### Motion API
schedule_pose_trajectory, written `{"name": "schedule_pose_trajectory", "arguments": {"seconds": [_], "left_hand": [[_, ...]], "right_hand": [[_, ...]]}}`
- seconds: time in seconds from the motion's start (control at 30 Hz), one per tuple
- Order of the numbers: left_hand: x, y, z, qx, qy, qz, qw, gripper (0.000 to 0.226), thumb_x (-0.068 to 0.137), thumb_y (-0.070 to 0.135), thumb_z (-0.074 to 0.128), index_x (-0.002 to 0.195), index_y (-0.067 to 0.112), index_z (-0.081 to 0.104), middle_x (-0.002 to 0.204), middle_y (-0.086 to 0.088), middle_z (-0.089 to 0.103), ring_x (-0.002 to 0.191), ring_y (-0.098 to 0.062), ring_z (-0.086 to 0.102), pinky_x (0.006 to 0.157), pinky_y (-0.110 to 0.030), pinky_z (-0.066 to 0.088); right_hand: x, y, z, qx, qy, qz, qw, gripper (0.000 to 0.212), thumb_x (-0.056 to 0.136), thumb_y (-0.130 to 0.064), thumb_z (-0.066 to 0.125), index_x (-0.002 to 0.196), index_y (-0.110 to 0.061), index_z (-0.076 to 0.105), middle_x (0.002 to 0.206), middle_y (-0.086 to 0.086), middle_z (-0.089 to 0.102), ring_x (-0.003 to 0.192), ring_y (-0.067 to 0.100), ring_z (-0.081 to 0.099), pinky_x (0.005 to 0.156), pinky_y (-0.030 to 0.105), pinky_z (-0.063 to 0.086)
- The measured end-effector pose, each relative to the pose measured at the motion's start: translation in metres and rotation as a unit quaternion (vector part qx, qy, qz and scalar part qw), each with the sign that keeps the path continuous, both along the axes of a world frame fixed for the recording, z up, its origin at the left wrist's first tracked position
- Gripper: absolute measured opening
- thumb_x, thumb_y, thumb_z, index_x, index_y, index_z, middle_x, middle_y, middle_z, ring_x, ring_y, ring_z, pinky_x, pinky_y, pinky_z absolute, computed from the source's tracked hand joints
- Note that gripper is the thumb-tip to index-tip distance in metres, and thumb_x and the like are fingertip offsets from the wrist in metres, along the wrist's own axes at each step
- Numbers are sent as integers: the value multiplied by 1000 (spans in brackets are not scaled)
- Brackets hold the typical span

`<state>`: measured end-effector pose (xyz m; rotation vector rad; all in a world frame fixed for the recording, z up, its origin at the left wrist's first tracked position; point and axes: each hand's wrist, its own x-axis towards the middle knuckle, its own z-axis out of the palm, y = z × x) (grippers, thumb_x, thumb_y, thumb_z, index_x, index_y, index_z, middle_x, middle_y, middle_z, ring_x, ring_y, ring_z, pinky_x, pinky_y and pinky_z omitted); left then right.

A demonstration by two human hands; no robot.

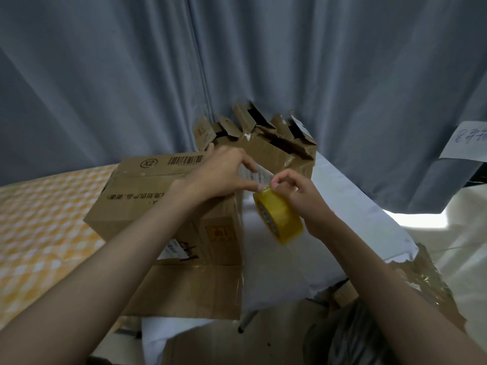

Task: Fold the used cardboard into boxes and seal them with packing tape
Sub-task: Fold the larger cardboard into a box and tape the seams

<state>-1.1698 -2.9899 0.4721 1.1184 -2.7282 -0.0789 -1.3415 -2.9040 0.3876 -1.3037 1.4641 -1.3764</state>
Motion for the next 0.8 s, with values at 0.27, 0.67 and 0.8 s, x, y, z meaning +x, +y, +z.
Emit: {"name": "schedule_pose_trajectory", "arguments": {"seconds": [0.27,0.67,0.8], "left_hand": [[-22,21,7,90,148,32,984,11,73,36,86,78,29,78,73,17,71,82,1,67,96,-38,52],[-23,38,26,139,168,36,975,4,82,24,80,79,23,77,61,25,63,69,9,57,94,-35,50],[-17,49,34,133,173,16,976,11,82,30,81,84,20,77,70,13,66,70,-2,56,80,-29,43]], "right_hand": [[-3,9,25,-10,4,-6,1000,5,94,-25,64,92,-28,67,75,-19,61,76,0,60,69,25,45],[23,52,35,103,-131,-87,982,37,87,-50,67,113,-33,48,102,-1,62,80,12,67,61,28,52],[32,82,38,123,-136,42,982,41,75,-39,55,110,-18,51,83,2,78,71,5,72,69,32,51]]}}
